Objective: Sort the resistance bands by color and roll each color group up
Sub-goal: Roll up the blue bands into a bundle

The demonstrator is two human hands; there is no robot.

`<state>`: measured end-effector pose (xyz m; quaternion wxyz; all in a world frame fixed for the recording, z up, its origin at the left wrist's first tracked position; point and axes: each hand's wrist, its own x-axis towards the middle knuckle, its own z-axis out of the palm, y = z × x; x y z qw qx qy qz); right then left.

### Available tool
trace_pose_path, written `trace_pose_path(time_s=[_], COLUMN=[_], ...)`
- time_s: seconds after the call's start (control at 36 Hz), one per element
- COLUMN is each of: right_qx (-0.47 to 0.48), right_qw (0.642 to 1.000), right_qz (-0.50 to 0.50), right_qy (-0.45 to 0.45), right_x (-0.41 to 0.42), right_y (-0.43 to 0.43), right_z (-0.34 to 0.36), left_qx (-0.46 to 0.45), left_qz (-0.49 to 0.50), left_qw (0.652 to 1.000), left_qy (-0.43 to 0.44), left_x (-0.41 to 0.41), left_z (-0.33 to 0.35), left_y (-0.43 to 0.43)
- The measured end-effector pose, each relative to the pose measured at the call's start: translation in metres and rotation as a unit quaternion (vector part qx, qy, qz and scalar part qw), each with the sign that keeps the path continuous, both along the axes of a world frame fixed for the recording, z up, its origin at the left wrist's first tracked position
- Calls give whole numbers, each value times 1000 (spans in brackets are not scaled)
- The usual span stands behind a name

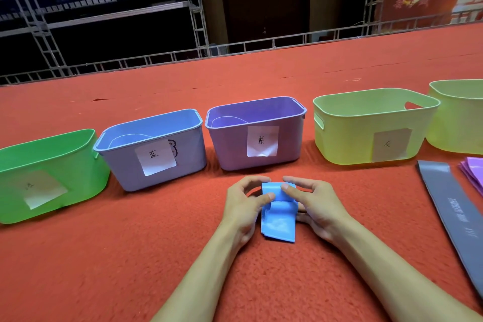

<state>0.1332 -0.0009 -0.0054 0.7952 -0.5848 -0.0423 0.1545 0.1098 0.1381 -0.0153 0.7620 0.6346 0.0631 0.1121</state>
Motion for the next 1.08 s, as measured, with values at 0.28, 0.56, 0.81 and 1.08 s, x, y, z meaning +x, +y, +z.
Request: trace_pose_path(time_s=[0.28, 0.56, 0.81, 1.08], right_qx=[-13, 8, 29, 55], right_qw=[1000, 999, 998, 998], right_qz=[-18, -19, -30, -26], right_qy=[-18, -39, -42, -33], right_x=[4, 4, 8, 9], right_y=[-1, -3, -4, -4], right_z=[-4, -7, -11, -11], left_qx=[-32, -2, 20, -2], left_qz=[-26, -25, -45, -70], left_qw=[999, 999, 998, 996], left_qy=[24, 31, 33, 48], left_x=[1, 4, 3, 3], left_z=[3, -1, -4, -3], left_y=[-1, 0, 1, 5])
